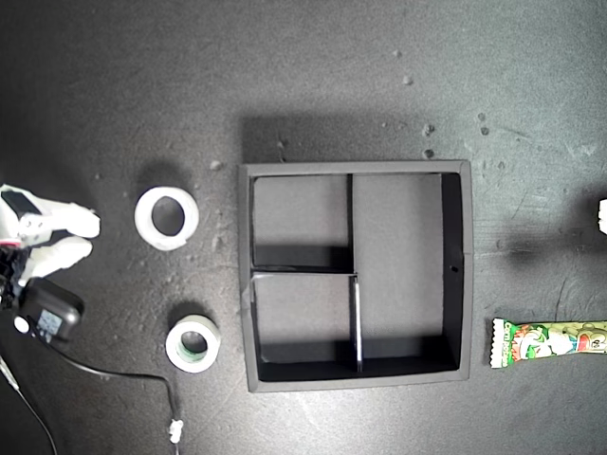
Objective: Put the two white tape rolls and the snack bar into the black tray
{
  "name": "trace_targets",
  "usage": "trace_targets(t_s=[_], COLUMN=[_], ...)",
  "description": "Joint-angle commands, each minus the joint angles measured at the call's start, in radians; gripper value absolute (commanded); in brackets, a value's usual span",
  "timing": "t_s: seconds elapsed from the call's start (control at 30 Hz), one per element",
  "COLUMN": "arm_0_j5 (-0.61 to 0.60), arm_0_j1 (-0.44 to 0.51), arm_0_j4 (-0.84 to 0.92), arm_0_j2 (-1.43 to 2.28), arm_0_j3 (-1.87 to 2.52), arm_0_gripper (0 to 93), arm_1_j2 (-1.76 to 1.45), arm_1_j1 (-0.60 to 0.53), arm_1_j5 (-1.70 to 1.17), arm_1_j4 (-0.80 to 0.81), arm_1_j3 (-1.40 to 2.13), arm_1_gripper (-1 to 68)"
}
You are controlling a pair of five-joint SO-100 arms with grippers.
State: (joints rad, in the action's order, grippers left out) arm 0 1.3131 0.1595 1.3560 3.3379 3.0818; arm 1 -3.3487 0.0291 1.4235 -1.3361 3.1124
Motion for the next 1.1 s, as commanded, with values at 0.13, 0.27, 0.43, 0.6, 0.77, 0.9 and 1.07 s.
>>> trace_targets(t_s=[0.13,0.27,0.43,0.6,0.77,0.9,1.07], arm_0_j5=[0.097,0.097,0.083,-0.058,-0.299,-0.416,-0.405], arm_0_j1=[-0.037,-0.037,-0.023,0.071,0.132,0.071,-0.005], arm_0_j4=[0.008,0.008,-0.014,-0.23,-0.368,-0.48,-0.477], arm_0_j2=[0.049,0.049,0.046,0.044,0.044,0.044,0.046], arm_0_j3=[0.057,0.057,0.057,-0.017,-0.123,-0.13,-0.166], arm_0_gripper=[0.0,0.0,0.1,2.2,6.0,12.6,20.7], arm_1_j2=[0.0,0.0,0.0,0.0,-0.003,-0.003,-0.003], arm_1_j1=[0.304,0.304,0.322,0.245,0.081,0.002,0.0], arm_1_j5=[-0.272,-0.272,-0.262,-0.334,-0.54,-0.653,-0.5], arm_1_j4=[0.083,0.083,0.083,0.256,0.52,0.62,0.621], arm_1_j3=[0.012,0.012,0.012,0.012,0.012,0.012,0.012], arm_1_gripper=[-0.2,-0.2,-0.2,-0.2,-0.2,-0.2,-0.2])
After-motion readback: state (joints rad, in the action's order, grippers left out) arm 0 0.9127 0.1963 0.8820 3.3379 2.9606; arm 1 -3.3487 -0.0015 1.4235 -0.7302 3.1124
